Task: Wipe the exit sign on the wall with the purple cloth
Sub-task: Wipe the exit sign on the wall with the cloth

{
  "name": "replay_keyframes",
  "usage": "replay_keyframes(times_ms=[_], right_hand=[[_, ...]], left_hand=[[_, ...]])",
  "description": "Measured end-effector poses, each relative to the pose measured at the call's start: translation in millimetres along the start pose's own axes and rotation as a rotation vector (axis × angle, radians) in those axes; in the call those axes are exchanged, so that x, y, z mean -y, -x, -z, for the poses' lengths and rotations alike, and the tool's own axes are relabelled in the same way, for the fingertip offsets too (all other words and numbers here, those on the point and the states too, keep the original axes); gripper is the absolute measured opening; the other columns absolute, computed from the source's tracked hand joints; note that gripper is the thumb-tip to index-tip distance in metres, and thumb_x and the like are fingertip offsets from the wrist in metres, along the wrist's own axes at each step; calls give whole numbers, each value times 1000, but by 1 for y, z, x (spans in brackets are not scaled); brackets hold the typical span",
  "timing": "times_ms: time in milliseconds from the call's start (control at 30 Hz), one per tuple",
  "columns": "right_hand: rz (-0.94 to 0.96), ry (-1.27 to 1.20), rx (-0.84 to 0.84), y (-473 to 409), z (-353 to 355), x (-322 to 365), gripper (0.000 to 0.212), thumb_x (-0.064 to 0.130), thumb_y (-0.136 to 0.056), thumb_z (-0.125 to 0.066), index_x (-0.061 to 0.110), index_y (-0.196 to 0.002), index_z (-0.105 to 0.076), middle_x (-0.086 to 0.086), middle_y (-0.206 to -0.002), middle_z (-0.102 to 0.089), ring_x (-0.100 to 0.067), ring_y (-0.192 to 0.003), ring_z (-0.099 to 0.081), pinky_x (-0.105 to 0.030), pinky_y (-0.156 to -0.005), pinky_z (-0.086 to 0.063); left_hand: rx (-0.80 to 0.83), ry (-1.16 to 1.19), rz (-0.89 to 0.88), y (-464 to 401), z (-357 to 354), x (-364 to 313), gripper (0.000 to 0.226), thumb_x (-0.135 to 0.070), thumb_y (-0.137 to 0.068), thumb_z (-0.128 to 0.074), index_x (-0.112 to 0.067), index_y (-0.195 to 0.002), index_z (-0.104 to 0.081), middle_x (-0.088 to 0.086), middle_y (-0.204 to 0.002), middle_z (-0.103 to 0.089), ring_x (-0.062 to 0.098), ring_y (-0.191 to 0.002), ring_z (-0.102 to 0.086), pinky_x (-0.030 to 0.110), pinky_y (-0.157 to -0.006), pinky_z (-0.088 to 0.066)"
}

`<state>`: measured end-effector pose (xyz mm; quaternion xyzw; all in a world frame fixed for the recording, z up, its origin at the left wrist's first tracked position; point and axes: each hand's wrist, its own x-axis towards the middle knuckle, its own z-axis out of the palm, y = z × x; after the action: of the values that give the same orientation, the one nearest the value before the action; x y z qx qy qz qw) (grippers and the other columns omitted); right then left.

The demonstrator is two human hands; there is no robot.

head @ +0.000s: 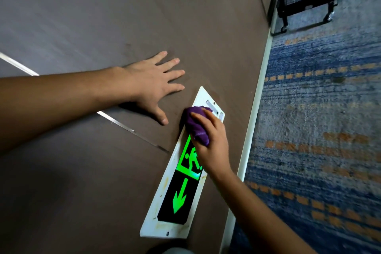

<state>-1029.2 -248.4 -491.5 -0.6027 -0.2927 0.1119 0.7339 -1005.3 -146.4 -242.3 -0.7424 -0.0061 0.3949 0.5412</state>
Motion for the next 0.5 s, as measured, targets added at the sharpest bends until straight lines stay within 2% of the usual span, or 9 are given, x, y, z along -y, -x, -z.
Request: replay_keyframes(times_ms=[233, 333, 400, 500], right_hand=[[6, -41, 88, 22, 6, 7, 66, 5, -82, -75, 32, -141, -59, 6, -152, -50, -18, -142, -44, -35, -116, -37], [-62, -119, -48, 0, 18, 6, 61, 3, -83, -73, 25, -139, -61, 5, -143, -61, -16, -133, -55, -41, -114, -44], [-122, -124, -160, -25, 24, 7, 60, 8, -84, -72, 25, -141, -58, 5, -142, -62, -17, -131, -57, -39, -113, -44], [-126, -60, -133, -49, 21, 11, 64, 10, -84, -72, 24, -144, -55, 2, -146, -59, -20, -134, -54, -40, -115, -43]], left_hand=[[-10, -13, 37, 16, 1, -5, 107, -93, -80, -22, -29, -163, -1, 5, -172, 8, 34, -157, 15, 56, -126, 4], [-19, -31, 42, 30, -6, -7, 106, -91, -82, -20, -26, -163, -2, 7, -172, 6, 35, -157, 12, 56, -126, 3], [-36, -36, 47, 35, -7, -9, 106, -91, -82, -18, -24, -163, -3, 7, -172, 5, 35, -157, 11, 56, -126, 3], [5, 16, 58, 32, 0, -11, 106, -90, -82, -25, -25, -163, -5, 5, -172, 5, 34, -157, 12, 56, -126, 4]])
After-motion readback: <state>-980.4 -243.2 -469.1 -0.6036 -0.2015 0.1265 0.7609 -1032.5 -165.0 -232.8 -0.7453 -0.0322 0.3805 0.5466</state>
